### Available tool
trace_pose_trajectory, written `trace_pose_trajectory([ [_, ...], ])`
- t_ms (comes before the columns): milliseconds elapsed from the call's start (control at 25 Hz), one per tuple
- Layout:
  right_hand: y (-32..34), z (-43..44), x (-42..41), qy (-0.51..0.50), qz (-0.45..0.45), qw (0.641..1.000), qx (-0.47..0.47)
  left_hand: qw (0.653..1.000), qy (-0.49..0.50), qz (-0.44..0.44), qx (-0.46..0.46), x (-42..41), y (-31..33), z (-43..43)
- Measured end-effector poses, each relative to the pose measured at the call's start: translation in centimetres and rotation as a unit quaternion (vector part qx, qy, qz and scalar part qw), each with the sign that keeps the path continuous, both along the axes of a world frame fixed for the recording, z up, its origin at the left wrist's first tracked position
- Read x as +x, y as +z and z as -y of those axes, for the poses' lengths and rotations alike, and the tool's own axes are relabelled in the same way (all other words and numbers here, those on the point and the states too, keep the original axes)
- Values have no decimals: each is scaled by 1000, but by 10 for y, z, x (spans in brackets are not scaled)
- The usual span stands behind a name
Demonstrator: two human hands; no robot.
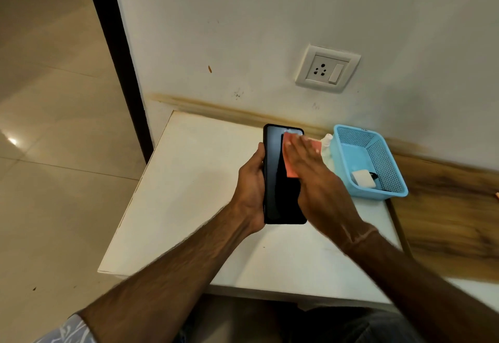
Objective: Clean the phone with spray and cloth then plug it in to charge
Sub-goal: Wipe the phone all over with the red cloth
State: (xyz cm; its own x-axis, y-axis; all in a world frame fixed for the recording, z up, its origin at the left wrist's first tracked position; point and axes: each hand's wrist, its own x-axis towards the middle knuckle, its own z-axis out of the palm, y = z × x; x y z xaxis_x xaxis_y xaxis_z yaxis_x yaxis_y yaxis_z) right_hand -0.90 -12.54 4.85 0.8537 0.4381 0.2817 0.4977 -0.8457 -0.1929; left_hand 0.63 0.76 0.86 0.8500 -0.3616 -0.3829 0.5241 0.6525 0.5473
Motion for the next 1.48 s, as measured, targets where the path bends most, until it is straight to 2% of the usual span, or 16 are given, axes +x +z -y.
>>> trace_pose_trajectory([
  [160,11,-17,32,-17,-39,999,26,1000,13,17,13,-2,-1,1],
  [400,-24,-19,-35,59,-7,998,-2,999,-16,5,-46,-2,-4,-5],
  [560,-34,1,-59,74,-3,995,-60,999,-13,6,-37,-1,-5,-6],
  [640,-28,5,-45,51,-4,997,-57,1000,-8,10,-17,0,-5,-5],
  [760,-11,-2,-5,-14,-2,1000,-4,999,6,5,32,-2,-2,-2],
  [920,-4,-13,19,-63,21,996,59,999,17,4,39,-3,-1,-1],
  [1040,-12,-13,1,-34,78,995,48,999,21,-2,36,-3,-2,-2],
  [1200,-11,2,-4,-1,126,991,-53,999,4,10,36,-4,-4,-2],
  [1400,12,6,31,-94,119,988,19,1000,-11,26,10,-4,-6,1],
  [1480,4,-10,26,-75,113,990,40,1000,-2,21,12,-1,-7,0],
])
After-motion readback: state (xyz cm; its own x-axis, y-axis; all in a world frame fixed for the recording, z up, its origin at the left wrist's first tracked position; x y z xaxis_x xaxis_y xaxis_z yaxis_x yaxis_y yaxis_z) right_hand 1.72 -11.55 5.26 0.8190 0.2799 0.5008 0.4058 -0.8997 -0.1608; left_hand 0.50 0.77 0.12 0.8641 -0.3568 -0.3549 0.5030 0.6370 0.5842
